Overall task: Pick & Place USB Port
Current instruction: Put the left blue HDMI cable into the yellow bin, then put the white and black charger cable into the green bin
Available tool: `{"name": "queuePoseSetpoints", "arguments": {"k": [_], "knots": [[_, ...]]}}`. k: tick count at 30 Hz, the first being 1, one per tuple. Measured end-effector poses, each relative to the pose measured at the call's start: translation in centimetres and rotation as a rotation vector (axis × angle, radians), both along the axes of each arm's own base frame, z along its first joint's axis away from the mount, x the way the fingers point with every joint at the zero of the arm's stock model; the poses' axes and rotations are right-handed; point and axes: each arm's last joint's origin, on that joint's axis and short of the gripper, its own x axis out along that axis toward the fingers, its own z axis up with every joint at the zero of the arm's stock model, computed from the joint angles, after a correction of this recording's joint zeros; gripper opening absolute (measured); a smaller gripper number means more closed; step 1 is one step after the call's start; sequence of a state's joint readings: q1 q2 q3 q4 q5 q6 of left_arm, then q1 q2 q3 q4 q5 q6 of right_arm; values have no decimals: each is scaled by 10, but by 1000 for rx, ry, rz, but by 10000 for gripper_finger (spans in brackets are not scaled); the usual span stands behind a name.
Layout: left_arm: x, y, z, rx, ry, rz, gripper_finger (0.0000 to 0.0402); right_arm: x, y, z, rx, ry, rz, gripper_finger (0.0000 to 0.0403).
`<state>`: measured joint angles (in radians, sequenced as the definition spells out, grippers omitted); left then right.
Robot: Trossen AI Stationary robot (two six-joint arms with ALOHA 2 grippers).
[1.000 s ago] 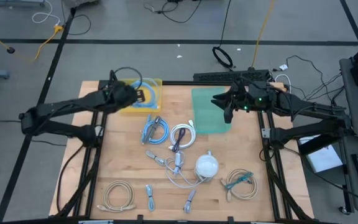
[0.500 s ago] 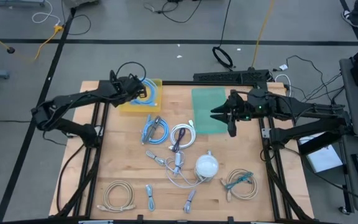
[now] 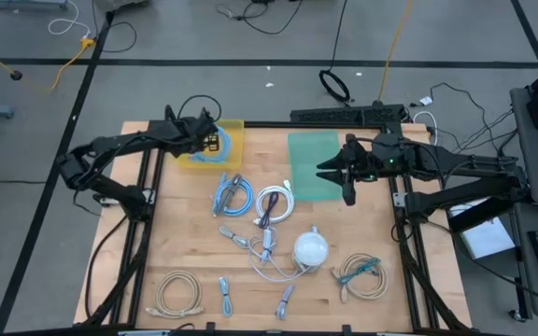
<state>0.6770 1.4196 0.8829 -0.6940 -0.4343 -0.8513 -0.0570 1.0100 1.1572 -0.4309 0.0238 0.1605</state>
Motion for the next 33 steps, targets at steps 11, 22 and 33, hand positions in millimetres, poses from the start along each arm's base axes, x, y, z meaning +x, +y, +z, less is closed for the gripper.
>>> {"name": "queuePoseSetpoints", "arguments": {"k": [11, 22, 33], "knots": [[10, 6, 45, 88, -70, -112, 150, 0, 0, 0, 2, -1, -1, 94], [56, -55, 108, -43, -328, -582, 151, 0, 0, 1, -11, -11, 3, 94], [50, -161, 93, -147, -60, -602, 152, 0, -1, 1, -57, -10, -13, 94]]}}
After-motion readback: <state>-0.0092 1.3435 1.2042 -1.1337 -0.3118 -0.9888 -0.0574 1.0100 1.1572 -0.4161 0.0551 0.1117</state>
